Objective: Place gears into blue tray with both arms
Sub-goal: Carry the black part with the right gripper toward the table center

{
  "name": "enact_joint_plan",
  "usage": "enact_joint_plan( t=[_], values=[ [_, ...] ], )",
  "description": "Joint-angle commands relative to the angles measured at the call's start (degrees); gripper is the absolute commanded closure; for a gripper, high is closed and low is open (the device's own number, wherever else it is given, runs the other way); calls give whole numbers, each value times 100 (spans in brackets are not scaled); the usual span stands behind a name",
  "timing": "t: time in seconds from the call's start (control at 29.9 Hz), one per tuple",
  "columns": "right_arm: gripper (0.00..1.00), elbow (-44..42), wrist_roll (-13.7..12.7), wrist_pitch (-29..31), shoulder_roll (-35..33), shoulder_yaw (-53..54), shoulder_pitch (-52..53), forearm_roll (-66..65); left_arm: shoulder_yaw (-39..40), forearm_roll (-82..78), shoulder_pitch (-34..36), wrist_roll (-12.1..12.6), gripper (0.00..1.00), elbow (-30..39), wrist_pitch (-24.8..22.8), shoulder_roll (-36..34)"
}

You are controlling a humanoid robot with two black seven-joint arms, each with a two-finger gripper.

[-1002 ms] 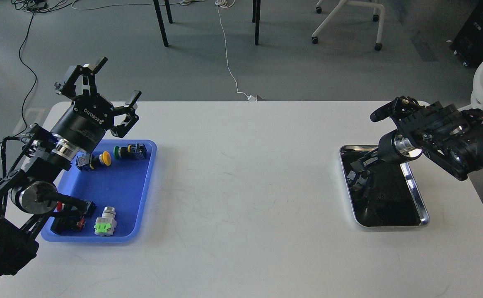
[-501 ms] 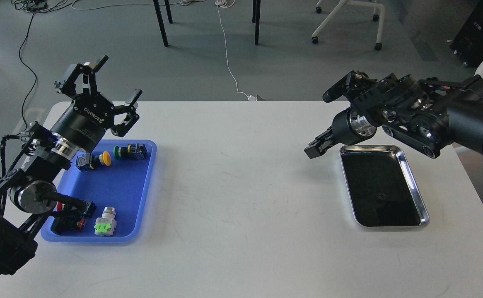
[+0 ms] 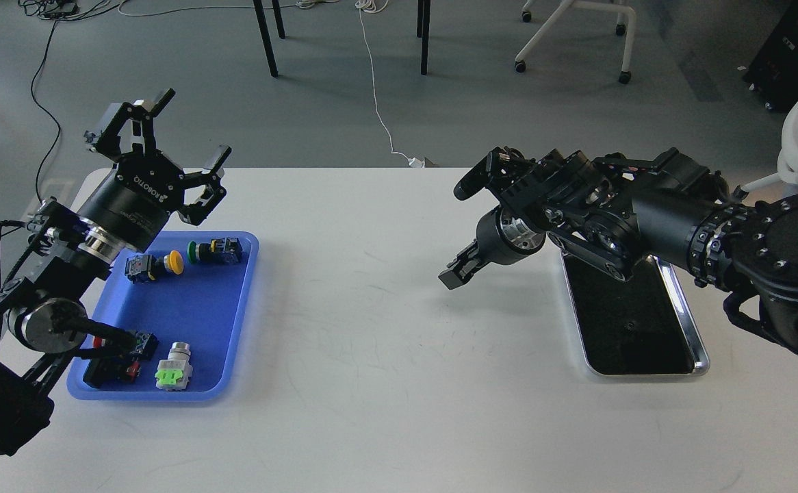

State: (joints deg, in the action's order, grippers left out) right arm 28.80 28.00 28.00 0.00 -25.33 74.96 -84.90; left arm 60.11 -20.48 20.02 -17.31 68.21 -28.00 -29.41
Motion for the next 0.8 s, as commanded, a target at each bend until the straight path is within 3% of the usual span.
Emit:
enact_joint_plan(
  t=[0.0, 0.33, 0.77],
  values=[
    [77, -33, 0, 0, 0, 2, -42, 70, 0, 0, -7, -1, 1, 34, 0, -12],
    [77, 99, 0, 0, 0, 2, 10, 333, 0, 0, -7, -1, 1, 52, 0, -12],
    [77, 1171, 0, -188, 0, 99, 125, 974, 9, 0, -15, -1, 1, 148, 0, -100]
  ],
)
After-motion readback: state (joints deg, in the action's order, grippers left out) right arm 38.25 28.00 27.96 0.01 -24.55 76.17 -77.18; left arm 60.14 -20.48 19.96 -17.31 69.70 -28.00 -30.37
